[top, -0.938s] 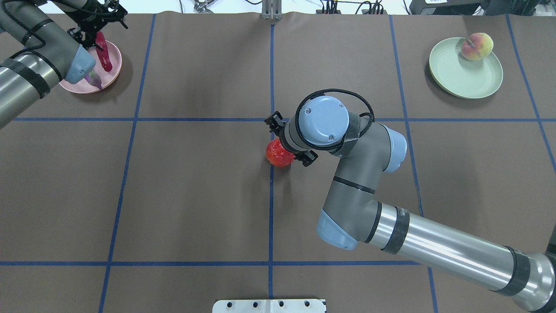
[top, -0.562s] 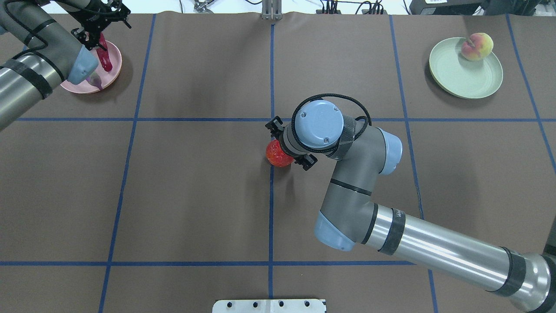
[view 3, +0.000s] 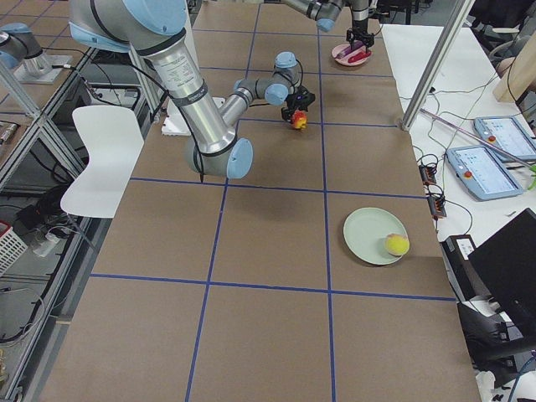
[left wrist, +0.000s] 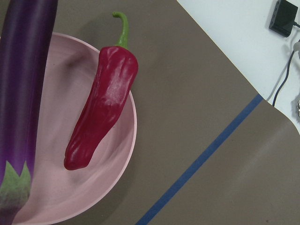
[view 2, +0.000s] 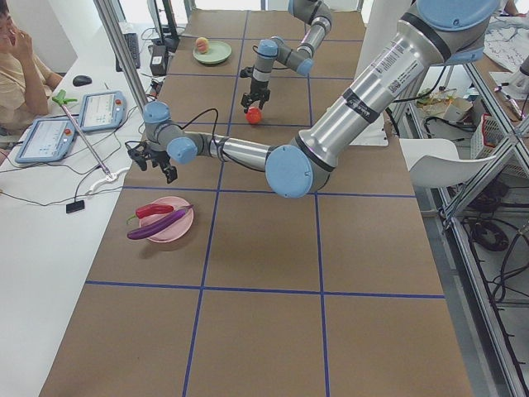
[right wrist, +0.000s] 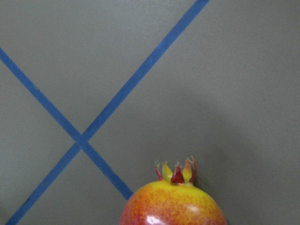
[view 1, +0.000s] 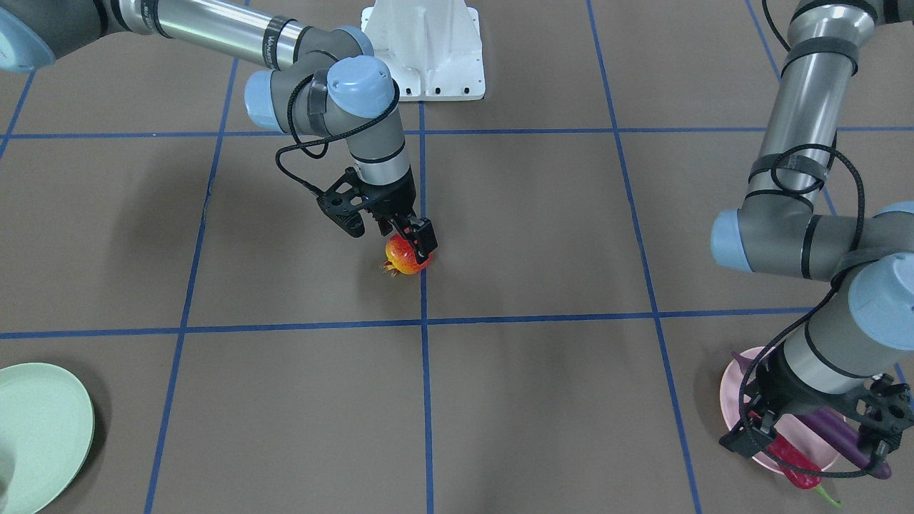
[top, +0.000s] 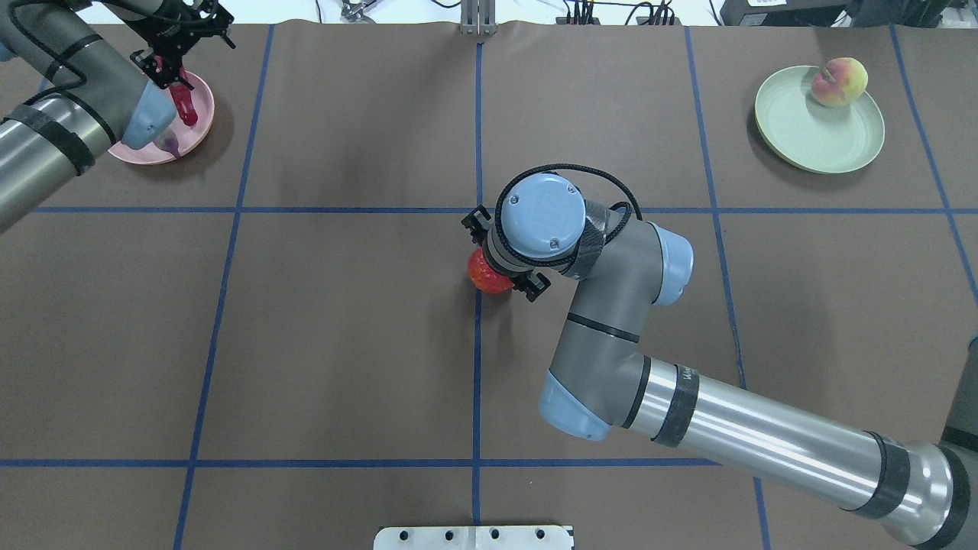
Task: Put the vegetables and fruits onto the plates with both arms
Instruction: 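Reach the right gripper down to the red pomegranate and grasp it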
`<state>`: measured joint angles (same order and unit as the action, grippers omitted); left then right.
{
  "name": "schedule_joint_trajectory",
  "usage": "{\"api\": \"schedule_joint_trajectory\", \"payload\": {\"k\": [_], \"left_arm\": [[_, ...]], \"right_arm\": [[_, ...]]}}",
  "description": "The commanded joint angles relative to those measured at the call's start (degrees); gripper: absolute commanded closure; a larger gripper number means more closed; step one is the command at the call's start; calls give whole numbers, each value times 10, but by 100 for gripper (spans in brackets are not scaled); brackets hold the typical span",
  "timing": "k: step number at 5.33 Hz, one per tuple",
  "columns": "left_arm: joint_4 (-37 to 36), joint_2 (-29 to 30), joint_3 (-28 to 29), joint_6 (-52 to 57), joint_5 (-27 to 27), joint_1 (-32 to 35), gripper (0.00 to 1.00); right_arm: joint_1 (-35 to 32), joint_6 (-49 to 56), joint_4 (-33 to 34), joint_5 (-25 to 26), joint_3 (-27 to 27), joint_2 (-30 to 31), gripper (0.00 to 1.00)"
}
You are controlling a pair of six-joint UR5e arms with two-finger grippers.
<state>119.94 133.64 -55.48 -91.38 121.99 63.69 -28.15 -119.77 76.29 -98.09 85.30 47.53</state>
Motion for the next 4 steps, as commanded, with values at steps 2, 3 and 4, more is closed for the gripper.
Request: {"api": "schedule_joint_trajectory", "payload": {"k": [2, 3, 4], "left_arm": [[0, 0, -4, -13, 0, -6, 0], [-1, 0, -5, -14, 0, -6, 0], [-2, 0, -22, -29, 1, -8, 0]], "right_arm": [[6, 0, -3, 2, -8, -2, 63], [4, 20, -4, -2, -7, 2, 100], [-27, 38, 5, -32, 26, 19, 100]]}}
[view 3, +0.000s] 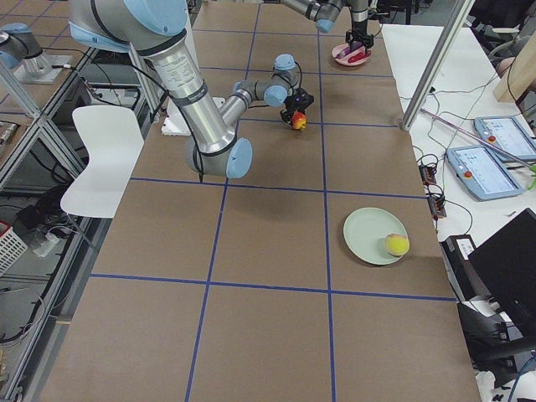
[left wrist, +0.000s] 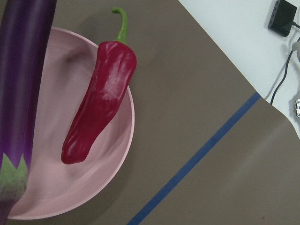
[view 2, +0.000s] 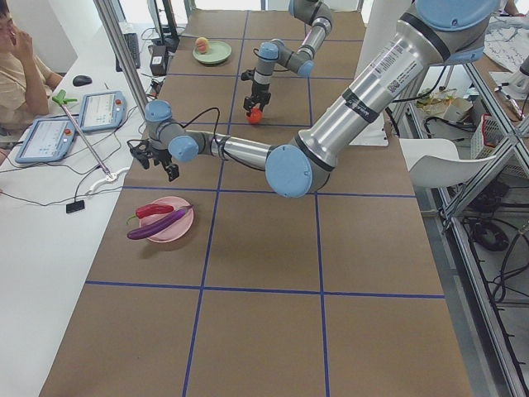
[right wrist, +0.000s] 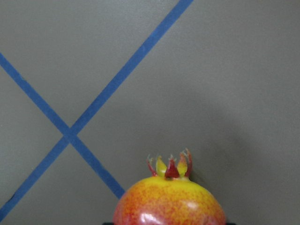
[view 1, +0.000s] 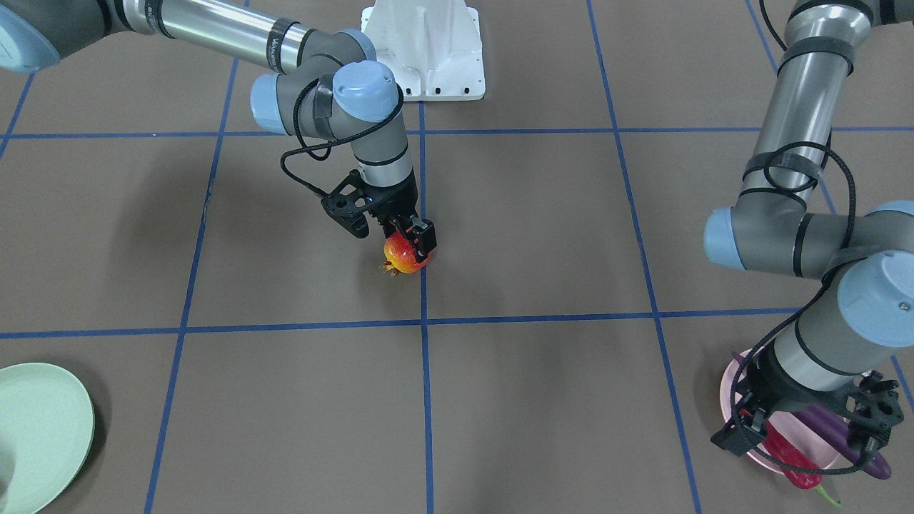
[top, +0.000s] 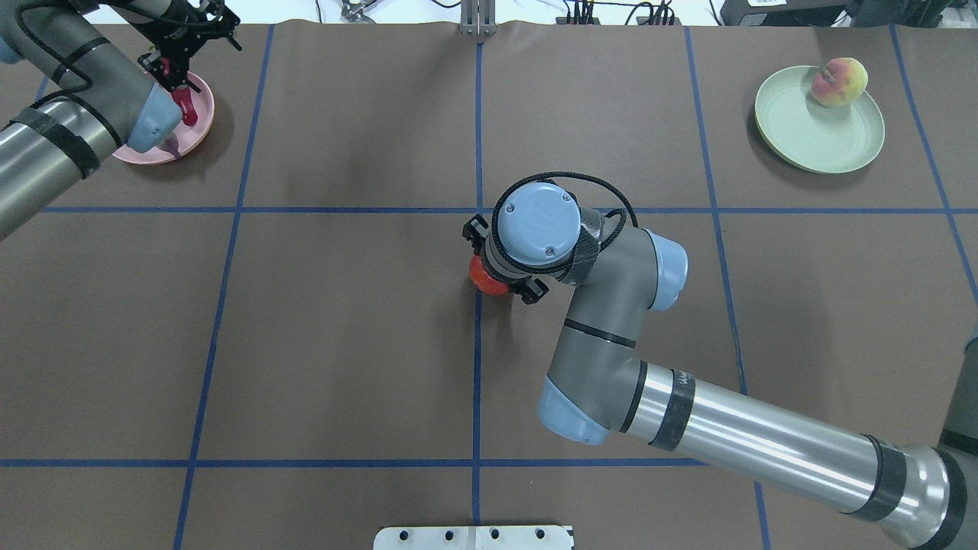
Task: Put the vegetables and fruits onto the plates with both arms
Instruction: 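Reach the right gripper down to the red pomegranate and grasp it, then carry the pomegranate onto the green plate with the right gripper and release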
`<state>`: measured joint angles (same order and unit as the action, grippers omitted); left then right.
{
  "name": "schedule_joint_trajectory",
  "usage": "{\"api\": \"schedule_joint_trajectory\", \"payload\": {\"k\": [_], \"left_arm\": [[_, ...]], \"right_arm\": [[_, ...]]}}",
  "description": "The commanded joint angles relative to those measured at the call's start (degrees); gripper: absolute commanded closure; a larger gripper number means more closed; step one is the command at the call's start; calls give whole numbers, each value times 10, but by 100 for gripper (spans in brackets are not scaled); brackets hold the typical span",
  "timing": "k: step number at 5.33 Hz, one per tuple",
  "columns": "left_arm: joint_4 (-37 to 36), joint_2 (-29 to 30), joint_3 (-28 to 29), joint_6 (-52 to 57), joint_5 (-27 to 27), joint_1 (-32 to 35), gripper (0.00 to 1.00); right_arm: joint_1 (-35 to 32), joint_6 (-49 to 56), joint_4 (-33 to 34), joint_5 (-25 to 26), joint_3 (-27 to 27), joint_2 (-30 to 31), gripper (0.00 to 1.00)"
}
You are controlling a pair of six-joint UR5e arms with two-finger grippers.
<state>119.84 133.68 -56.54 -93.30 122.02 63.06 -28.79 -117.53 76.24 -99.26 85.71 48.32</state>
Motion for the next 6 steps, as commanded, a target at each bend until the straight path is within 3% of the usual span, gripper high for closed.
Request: {"api": "schedule_joint_trajectory", "payload": {"k": [1, 3, 5, 6], "left_arm": [[-40, 1, -53, -20, 22, -5, 0], [-78, -37, -169, -23, 33, -28, 0], [-92, -40, -196, -22, 31, -36, 0], [-98, -41, -200, -22, 29, -38, 0]], "right_arm": [[-106, 85, 8, -102, 54, 50, 100], [-279, 340, 43, -185, -2, 70, 100], [-383, 591, 39, -177, -162, 67, 100], [-387, 596, -14, -118, -219, 66, 100]]}}
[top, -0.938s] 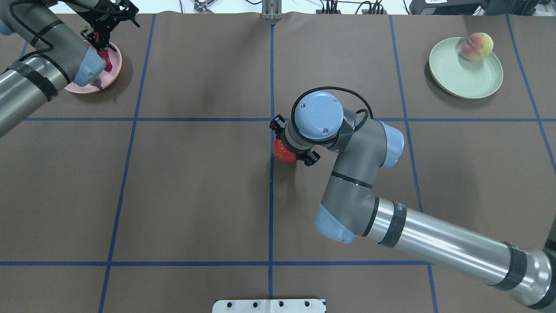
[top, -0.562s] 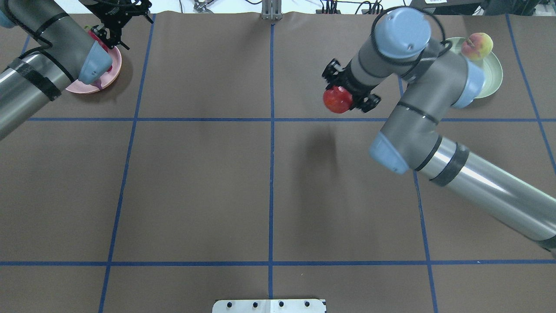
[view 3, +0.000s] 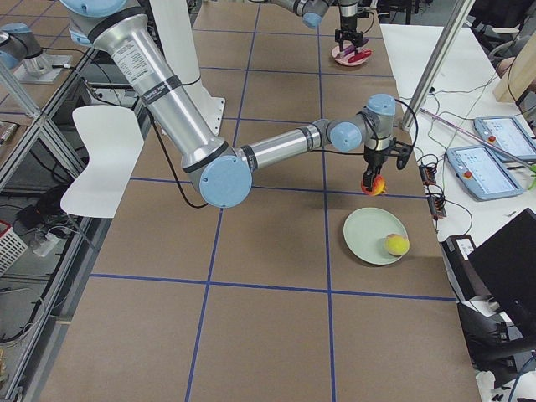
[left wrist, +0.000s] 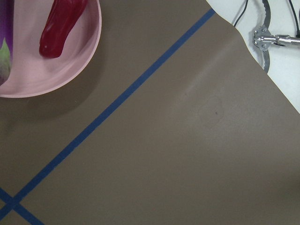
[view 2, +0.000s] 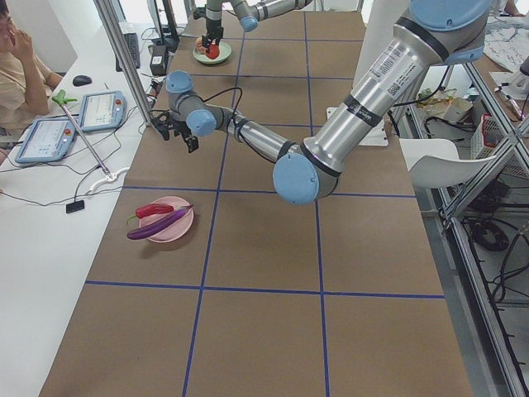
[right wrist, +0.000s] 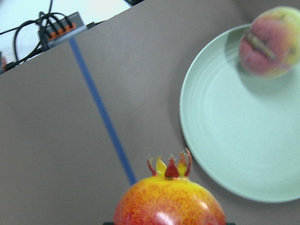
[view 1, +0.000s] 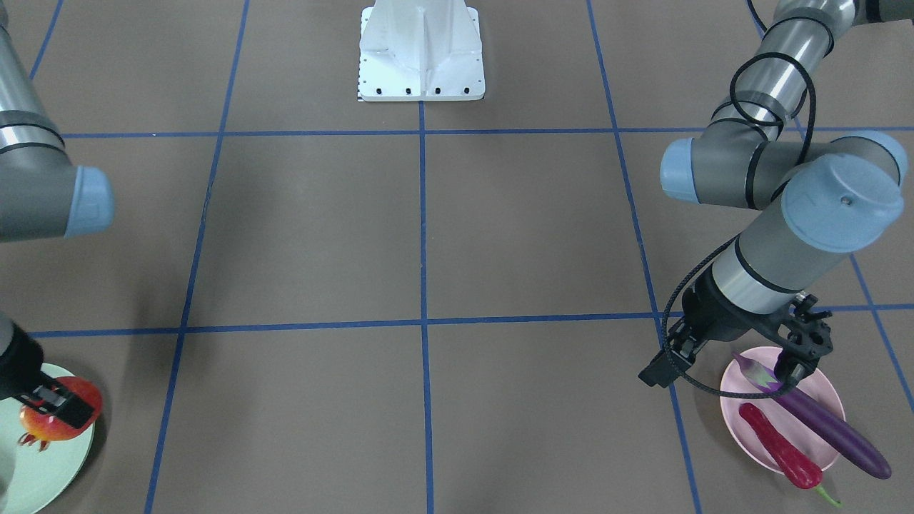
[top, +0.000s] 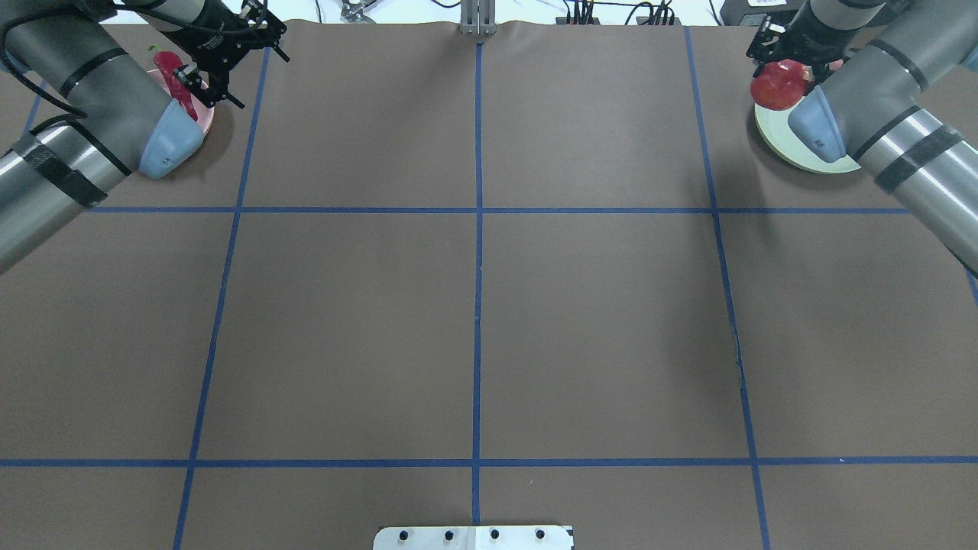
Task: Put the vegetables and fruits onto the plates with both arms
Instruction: 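Carry the pomegranate onto the green plate with the right gripper and release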
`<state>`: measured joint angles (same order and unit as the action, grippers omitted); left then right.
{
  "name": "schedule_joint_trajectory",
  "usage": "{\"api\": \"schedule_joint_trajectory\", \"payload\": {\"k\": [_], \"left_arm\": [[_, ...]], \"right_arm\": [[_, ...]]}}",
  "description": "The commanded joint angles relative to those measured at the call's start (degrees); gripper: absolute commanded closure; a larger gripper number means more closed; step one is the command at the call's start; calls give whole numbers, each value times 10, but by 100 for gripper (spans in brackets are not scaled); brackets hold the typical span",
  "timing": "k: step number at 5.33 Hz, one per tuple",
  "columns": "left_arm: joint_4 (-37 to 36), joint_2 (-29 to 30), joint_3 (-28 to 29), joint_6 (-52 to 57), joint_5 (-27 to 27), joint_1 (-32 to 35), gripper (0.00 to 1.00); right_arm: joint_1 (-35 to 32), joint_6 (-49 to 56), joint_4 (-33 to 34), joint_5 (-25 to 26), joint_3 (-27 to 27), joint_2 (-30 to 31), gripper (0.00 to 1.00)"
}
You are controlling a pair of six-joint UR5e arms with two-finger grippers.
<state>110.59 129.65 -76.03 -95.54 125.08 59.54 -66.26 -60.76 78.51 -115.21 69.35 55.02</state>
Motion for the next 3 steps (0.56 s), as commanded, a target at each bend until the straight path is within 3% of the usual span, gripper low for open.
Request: {"api": "schedule_joint_trajectory", "payload": {"k": [1, 2, 3], "left_arm": [[-6, -1, -5, 1, -2, -7, 0], [-6, 0, -6, 1, -2, -7, 0], [-7, -2, -5, 2, 2, -7, 0]], "right_arm": [[-10, 28, -109, 44, -101, 7, 100], [2, 24, -126, 45, -104, 15, 1], [2, 27, -127, 33, -95, 19, 0]]}}
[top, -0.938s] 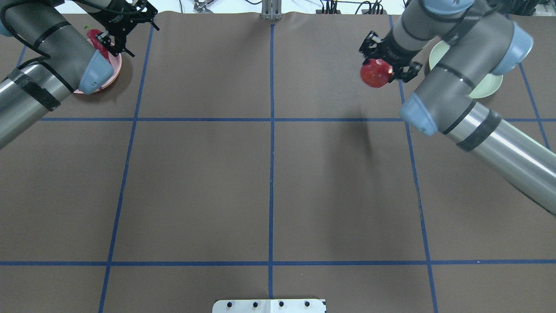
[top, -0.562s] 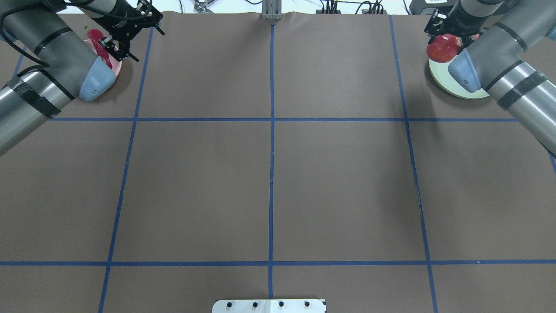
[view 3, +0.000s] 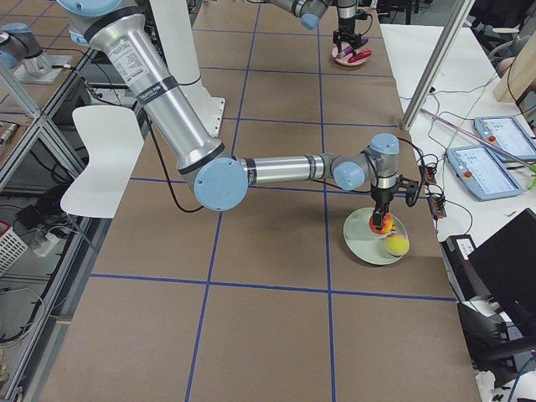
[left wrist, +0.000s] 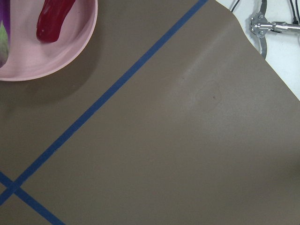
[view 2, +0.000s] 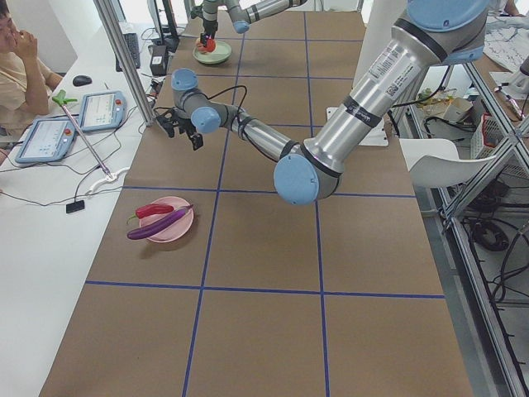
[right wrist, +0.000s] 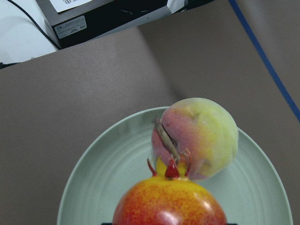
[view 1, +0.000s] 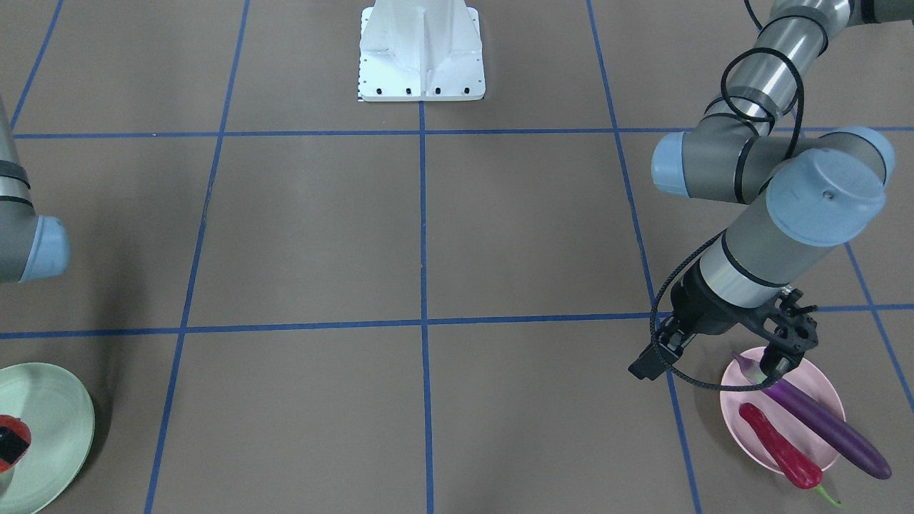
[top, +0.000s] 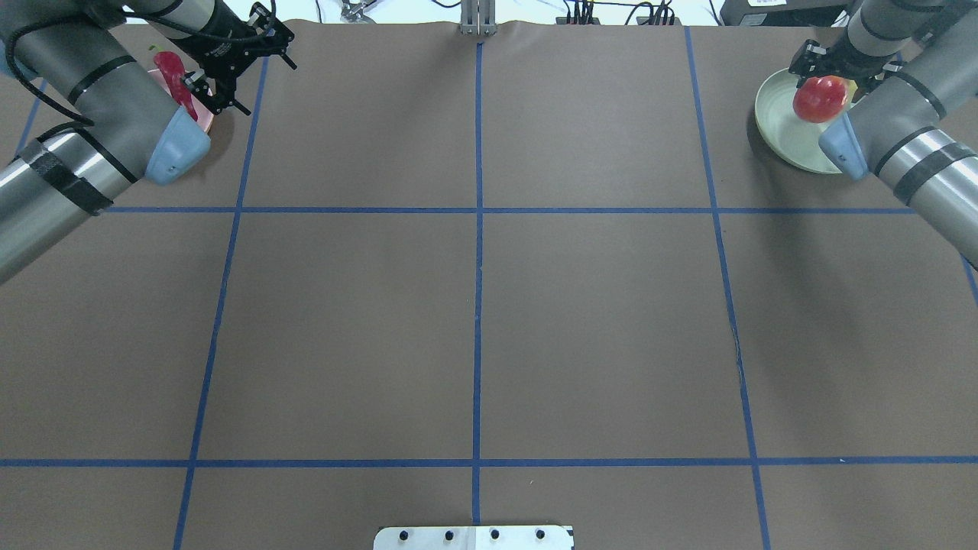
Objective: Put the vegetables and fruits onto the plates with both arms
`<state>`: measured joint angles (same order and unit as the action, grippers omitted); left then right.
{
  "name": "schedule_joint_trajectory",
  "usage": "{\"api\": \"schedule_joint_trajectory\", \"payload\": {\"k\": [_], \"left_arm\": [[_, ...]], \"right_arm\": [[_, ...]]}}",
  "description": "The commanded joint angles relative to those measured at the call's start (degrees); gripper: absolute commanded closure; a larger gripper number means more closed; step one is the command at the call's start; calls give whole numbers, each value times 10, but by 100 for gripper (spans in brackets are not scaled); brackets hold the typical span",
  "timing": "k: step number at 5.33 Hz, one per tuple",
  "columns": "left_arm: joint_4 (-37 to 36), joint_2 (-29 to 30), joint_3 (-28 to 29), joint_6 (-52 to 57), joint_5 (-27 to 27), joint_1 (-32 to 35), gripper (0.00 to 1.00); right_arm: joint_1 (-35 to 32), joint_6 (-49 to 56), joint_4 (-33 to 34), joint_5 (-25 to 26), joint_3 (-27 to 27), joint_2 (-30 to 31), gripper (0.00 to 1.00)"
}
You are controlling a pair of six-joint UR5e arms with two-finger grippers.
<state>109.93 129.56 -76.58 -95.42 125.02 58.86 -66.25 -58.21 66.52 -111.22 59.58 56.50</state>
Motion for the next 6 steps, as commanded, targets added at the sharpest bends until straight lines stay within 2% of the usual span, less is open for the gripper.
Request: {"api": "schedule_joint_trajectory", "payload": {"k": [1, 2, 3, 4, 6], "left_arm": [[-43, -1, -28, 15, 6, 6, 0], [-95, -61, -130, 109, 6, 4, 0], [-106, -183, -258, 277, 7, 5, 0], [-109, -251, -309, 403, 6, 11, 0], [-119, -352, -353, 559, 4, 26, 0]], "right_arm": [[-5, 38, -5, -14, 37, 16, 0], [-38, 64, 0, -85, 82, 35, 0], [-66, 108, 0, -145, 145, 92, 0], [-87, 170, -1, -186, 208, 163, 0], [-129, 303, 1, -234, 299, 283, 0]]}}
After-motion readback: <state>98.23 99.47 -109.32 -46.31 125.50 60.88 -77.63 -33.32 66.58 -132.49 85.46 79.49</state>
